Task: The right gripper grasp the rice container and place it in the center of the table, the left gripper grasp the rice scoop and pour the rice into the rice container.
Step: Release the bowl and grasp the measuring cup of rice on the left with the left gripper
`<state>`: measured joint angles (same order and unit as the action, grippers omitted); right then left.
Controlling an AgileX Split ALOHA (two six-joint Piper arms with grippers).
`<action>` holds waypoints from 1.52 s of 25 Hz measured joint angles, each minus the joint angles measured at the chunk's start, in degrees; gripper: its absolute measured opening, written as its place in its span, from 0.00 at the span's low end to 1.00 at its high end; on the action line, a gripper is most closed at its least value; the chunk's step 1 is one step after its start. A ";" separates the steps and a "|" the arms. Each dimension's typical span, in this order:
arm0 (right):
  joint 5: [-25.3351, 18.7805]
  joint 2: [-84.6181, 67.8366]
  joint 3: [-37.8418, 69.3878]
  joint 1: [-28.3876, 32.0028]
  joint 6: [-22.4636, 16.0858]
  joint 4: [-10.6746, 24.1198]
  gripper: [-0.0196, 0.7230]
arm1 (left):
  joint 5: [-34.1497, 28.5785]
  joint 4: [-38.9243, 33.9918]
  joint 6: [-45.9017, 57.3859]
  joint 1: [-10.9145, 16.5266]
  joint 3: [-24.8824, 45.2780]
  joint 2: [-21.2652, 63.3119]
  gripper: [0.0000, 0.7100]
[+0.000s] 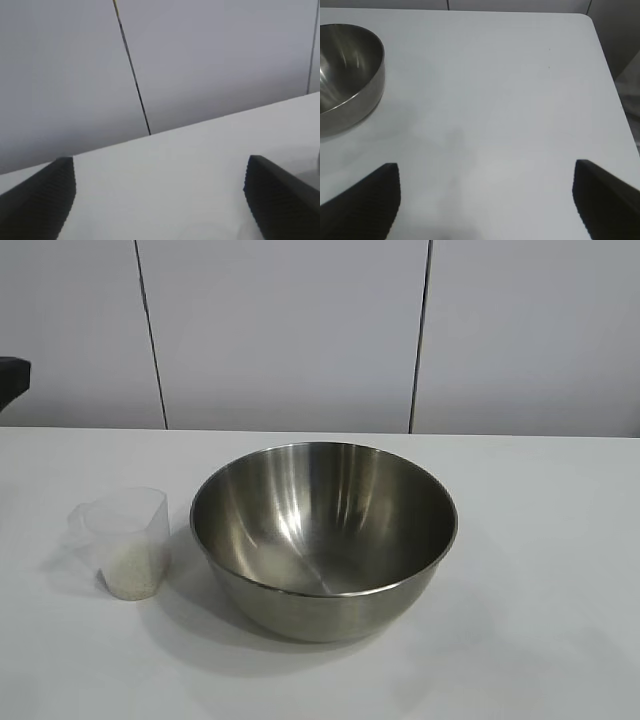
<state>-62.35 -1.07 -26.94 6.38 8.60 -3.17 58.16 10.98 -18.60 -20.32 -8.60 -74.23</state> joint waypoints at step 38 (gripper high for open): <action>0.00 0.00 0.00 0.00 0.00 0.00 0.89 | 7.83 -3.21 1.81 5.00 -6.12 -39.68 0.92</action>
<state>-62.35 -1.07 -26.94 6.38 8.60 -3.17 65.99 7.78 -16.79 -15.32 -14.72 -113.90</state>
